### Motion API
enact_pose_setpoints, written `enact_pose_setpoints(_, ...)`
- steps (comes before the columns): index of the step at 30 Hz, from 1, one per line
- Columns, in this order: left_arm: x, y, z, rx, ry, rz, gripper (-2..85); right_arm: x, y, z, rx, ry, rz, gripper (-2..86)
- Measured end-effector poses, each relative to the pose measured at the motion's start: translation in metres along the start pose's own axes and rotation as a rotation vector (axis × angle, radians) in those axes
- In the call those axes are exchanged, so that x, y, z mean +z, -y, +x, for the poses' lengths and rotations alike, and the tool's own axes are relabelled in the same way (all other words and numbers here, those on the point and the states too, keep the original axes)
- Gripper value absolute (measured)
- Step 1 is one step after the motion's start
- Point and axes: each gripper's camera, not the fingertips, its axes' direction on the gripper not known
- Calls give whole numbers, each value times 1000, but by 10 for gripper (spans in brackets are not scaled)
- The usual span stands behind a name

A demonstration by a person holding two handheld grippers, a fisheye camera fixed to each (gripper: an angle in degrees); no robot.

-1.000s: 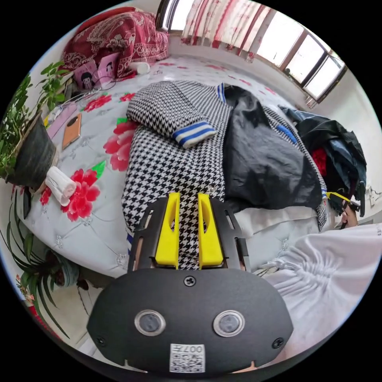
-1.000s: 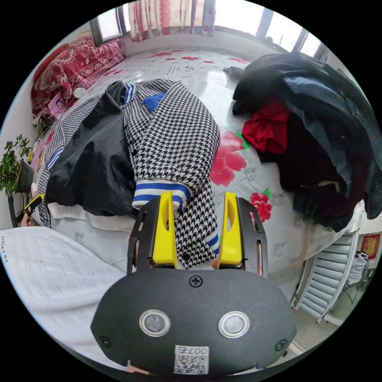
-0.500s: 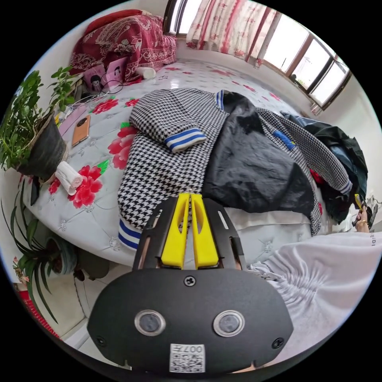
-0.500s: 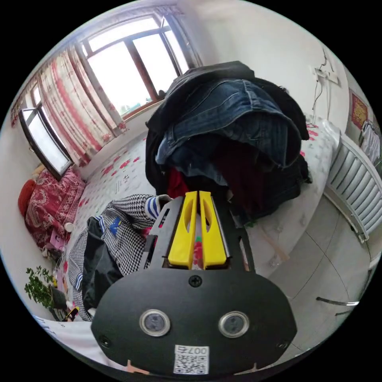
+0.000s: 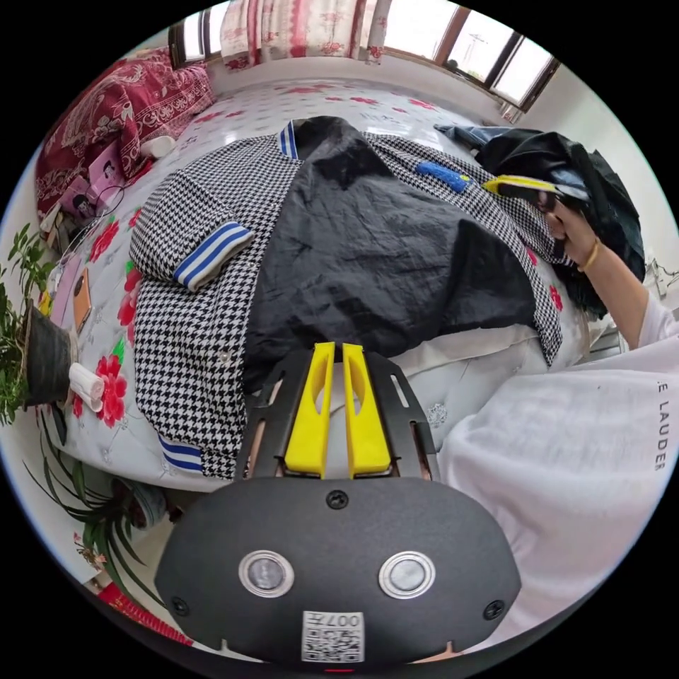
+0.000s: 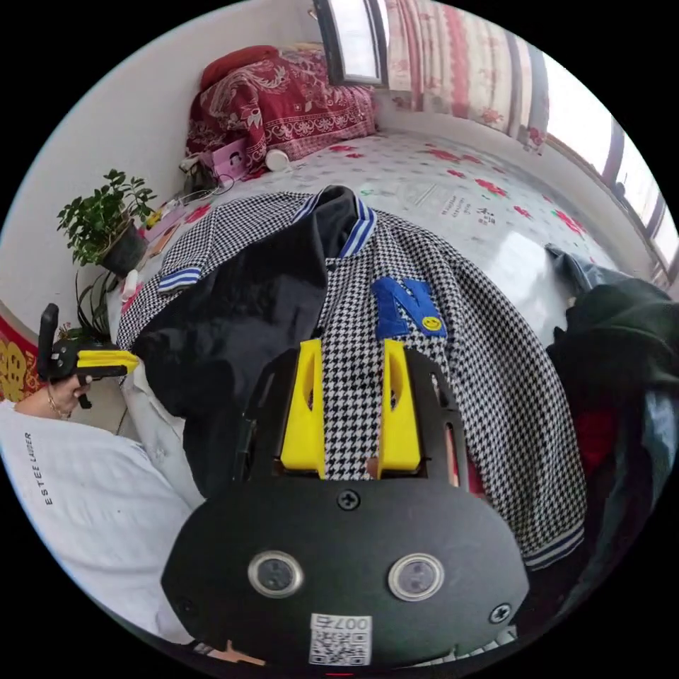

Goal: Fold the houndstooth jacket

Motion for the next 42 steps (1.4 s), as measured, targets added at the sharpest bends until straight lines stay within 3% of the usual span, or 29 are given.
enact_pose_setpoints(4,16,-7,0,-51,1,-63,-2,49,45,0,-56,-48,-73,72)
enact_pose_setpoints(7,28,-14,-2,-79,6,-112,-4,106,55,6,-69,-29,-292,63)
enact_pose_setpoints(8,31,-15,-3,-84,4,-122,-4,96,51,12,-54,5,-169,55)
enact_pose_setpoints(13,66,-15,-15,-100,18,-205,-9,74,54,53,96,185,-159,15)
enact_pose_setpoints(18,72,-18,-20,2,-18,-183,-10,-42,61,145,511,562,374,5)
enact_pose_setpoints(22,75,-25,-29,18,-68,-181,-10,-67,92,165,649,758,597,7)
enact_pose_setpoints(25,77,-31,-36,1,-101,-176,-10,-41,133,140,675,706,561,17)
enact_pose_setpoints(28,77,-39,-41,-23,-126,-166,-9,9,159,110,657,632,306,34)
enact_pose_setpoints(31,73,-49,-41,-37,-133,-154,-9,6,140,82,502,524,249,52)
enact_pose_setpoints(35,58,-61,-34,-8,-177,-79,-7,-33,49,54,343,235,185,80)
enact_pose_setpoints(38,47,-63,-21,63,-207,-11,2,-49,-41,44,375,23,103,98)
enact_pose_setpoints(42,51,-54,5,166,-202,8,44,-35,-140,32,475,29,-17,119)
